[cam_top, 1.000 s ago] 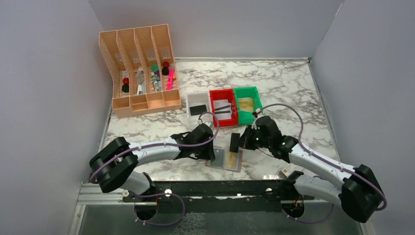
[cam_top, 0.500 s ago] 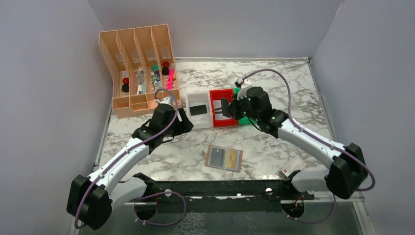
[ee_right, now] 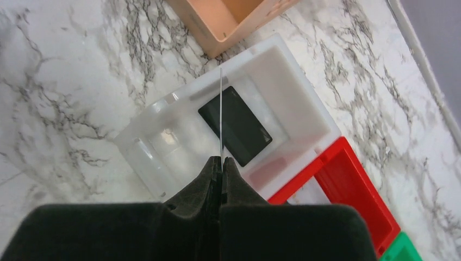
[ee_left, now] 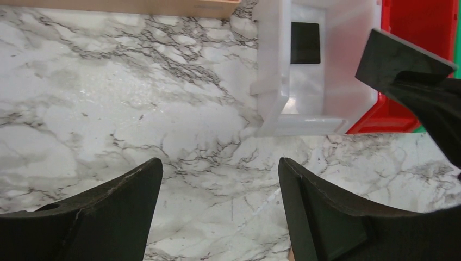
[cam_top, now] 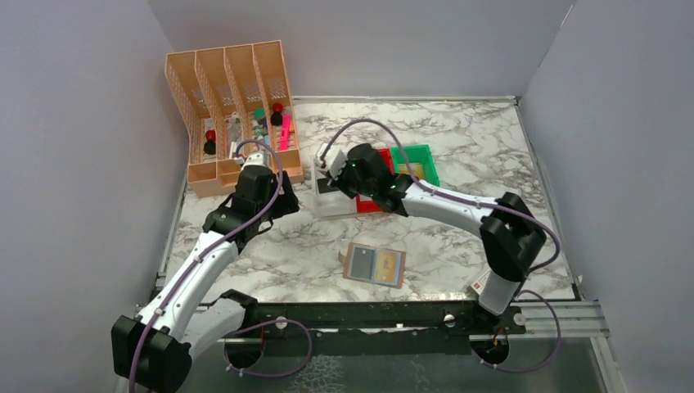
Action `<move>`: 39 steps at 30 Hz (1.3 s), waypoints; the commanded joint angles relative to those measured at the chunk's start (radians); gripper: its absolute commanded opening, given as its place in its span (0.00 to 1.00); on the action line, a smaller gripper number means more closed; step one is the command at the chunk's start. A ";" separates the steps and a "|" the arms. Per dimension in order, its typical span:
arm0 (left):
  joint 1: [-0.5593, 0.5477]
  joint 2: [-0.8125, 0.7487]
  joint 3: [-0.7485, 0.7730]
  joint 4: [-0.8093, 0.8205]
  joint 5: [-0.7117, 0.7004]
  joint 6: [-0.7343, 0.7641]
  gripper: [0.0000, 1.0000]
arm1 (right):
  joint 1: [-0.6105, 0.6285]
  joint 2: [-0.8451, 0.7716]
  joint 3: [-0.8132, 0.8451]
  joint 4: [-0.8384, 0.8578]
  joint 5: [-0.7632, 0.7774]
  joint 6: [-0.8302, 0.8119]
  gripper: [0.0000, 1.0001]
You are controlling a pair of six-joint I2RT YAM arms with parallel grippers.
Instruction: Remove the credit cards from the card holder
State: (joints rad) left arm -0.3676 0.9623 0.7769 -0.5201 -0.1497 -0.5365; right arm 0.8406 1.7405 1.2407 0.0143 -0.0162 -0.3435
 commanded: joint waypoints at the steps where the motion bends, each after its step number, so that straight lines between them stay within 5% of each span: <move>1: 0.007 -0.061 -0.027 -0.041 -0.123 0.048 0.82 | 0.032 0.112 0.079 0.052 0.174 -0.240 0.01; 11: 0.007 -0.183 -0.073 -0.050 -0.216 0.028 0.84 | 0.034 0.314 0.181 0.111 0.340 -0.452 0.03; 28: 0.006 -0.156 -0.071 -0.049 -0.185 0.029 0.84 | 0.054 0.229 0.179 -0.144 0.133 -0.372 0.23; 34: 0.006 -0.150 -0.078 -0.025 -0.104 0.051 0.84 | 0.054 0.012 0.008 -0.045 0.177 -0.158 0.23; 39: 0.007 -0.157 -0.115 0.069 0.109 0.064 0.83 | 0.054 -0.195 -0.170 -0.118 0.208 0.336 0.24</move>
State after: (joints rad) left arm -0.3676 0.8135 0.6949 -0.5415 -0.2409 -0.4969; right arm 0.8890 1.6726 1.1793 -0.0719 0.1684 -0.4351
